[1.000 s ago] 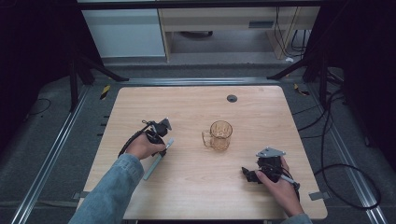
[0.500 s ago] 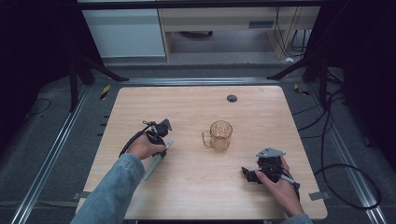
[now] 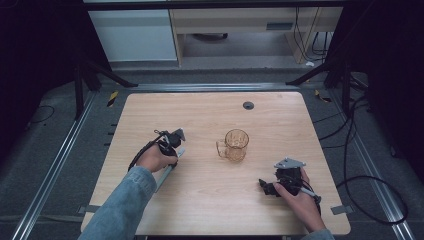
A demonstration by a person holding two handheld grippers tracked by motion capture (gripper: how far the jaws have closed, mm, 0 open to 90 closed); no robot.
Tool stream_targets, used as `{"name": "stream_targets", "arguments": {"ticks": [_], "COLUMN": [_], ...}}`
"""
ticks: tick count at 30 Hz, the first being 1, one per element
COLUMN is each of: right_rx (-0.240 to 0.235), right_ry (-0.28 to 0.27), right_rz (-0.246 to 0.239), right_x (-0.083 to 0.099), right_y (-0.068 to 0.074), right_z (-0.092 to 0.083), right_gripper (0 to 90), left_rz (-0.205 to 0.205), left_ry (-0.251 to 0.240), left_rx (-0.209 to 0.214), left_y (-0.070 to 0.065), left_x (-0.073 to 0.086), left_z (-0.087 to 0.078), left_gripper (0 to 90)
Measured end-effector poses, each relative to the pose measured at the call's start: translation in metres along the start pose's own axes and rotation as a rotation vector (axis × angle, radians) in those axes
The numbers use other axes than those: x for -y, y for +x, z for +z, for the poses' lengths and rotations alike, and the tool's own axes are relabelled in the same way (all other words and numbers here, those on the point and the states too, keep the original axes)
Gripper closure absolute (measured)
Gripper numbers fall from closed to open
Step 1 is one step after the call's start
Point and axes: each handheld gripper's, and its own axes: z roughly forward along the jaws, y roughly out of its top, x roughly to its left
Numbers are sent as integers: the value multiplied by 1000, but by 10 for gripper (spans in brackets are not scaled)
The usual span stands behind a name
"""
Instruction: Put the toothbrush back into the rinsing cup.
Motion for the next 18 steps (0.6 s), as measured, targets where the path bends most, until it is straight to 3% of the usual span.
{"name": "stream_targets", "arguments": {"ticks": [9,11,13,14,18], "right_rx": [0,0,0,0,0], "right_ry": [0,0,0,0,0], "right_rz": [0,0,0,0,0], "right_x": [0,0,0,0,0], "right_y": [0,0,0,0,0], "right_z": [0,0,0,0,0], "right_gripper": [7,6,7,6,6], "left_rz": [14,-4,-5,-13,-1], "left_ry": [-89,-144,-166,-213,-286], "left_rx": [-13,-11,-9,-2,-1], "left_y": [3,7,8,8,4], "left_x": [7,8,9,9,9], "left_z": [-18,-31,-35,-42,-54], "left_gripper": [788,788,788,788,788]}}
